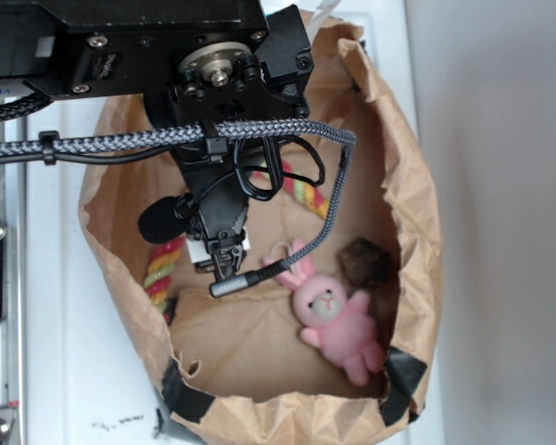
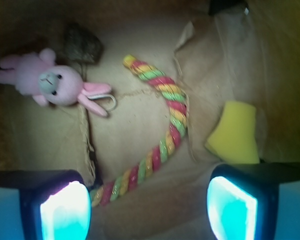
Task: Grab the green sponge.
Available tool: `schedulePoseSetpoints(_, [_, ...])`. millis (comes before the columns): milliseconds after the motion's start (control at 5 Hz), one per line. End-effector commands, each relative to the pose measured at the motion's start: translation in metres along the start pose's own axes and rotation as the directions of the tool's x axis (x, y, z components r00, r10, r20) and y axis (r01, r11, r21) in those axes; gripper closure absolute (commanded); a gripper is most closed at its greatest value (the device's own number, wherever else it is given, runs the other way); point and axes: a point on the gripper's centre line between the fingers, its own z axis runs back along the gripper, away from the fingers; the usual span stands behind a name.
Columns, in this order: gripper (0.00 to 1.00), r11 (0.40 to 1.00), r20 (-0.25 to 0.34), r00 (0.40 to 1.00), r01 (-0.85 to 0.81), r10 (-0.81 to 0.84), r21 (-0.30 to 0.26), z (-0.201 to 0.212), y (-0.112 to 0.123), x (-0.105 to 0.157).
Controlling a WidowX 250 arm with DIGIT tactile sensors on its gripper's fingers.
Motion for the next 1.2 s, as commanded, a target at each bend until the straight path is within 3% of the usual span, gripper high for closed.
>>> schedulePoseSetpoints(0, [0.0,1.0,0.051,0.999,0.008,-0.009,0.017,0.013,-0.001,0.009])
schedulePoseSetpoints(200, [0.0,1.0,0.051,0.999,0.008,-0.009,0.017,0.013,-0.001,0.009])
schedulePoseSetpoints(400, [0.0,0.993,0.062,0.994,-0.097,0.094,0.06,-0.006,-0.002,0.024])
schedulePoseSetpoints(600, [0.0,0.972,0.101,0.973,-0.216,0.206,0.098,-0.023,0.008,0.044])
schedulePoseSetpoints(1000, [0.0,0.946,0.098,0.961,-0.274,0.26,0.173,-0.047,0.045,0.052])
